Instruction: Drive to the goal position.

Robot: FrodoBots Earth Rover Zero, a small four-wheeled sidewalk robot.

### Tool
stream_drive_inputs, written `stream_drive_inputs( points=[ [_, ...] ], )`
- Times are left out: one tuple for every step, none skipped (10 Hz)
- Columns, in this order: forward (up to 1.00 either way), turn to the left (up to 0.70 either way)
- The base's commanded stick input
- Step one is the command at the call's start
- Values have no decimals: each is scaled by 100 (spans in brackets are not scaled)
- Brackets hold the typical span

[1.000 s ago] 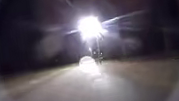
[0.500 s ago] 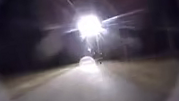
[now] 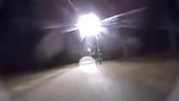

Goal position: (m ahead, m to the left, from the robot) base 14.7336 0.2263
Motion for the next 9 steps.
stream_drive_inputs(
  points=[
    [85, 0],
    [85, 9],
    [85, 14],
    [85, 9],
    [85, 2],
    [85, 4],
    [85, 6],
    [85, 5],
    [85, 4]
  ],
)
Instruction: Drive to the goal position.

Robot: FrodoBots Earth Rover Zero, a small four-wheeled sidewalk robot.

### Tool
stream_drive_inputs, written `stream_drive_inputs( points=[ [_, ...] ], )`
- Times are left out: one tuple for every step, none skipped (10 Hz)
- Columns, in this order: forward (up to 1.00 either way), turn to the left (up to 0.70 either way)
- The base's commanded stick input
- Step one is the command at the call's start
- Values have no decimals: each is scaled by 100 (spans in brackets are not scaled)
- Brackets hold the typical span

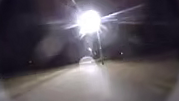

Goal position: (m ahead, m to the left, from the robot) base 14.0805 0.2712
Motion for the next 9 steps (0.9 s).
stream_drive_inputs(
  points=[
    [85, 3],
    [85, 2],
    [85, 4],
    [85, 6],
    [85, 8],
    [85, 8],
    [85, 2],
    [85, 0],
    [85, 0]
  ],
)
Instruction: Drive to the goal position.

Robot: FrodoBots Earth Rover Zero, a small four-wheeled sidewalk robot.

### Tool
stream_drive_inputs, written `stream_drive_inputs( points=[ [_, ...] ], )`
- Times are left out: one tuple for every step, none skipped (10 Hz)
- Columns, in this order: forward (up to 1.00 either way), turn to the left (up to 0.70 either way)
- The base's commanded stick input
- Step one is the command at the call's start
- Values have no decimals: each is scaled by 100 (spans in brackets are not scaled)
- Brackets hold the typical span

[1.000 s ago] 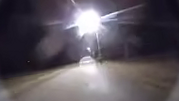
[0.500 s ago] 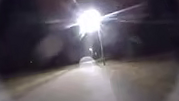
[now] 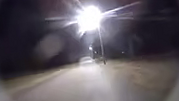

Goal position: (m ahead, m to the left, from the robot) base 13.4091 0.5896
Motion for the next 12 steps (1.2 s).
stream_drive_inputs(
  points=[
    [85, 3],
    [85, 5],
    [85, 8],
    [85, 9],
    [85, 4],
    [85, 7],
    [85, 12],
    [85, 17],
    [85, 14],
    [85, 5],
    [85, 6],
    [85, 11]
  ],
)
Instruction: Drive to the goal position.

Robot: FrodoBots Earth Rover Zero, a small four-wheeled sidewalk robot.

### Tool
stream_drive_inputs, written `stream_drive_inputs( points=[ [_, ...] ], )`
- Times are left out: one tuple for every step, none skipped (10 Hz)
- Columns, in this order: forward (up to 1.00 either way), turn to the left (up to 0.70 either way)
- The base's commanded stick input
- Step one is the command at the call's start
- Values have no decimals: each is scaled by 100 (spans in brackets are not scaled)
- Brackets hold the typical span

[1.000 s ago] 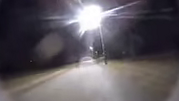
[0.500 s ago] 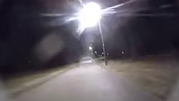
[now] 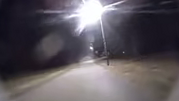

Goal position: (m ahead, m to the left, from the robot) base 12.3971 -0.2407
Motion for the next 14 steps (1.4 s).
stream_drive_inputs(
  points=[
    [85, 15],
    [85, 9],
    [85, 6],
    [85, 5],
    [85, 4],
    [85, 3],
    [85, 3],
    [85, 8],
    [85, 7],
    [85, 3],
    [85, 3],
    [85, 6],
    [85, 5],
    [85, 3]
  ],
)
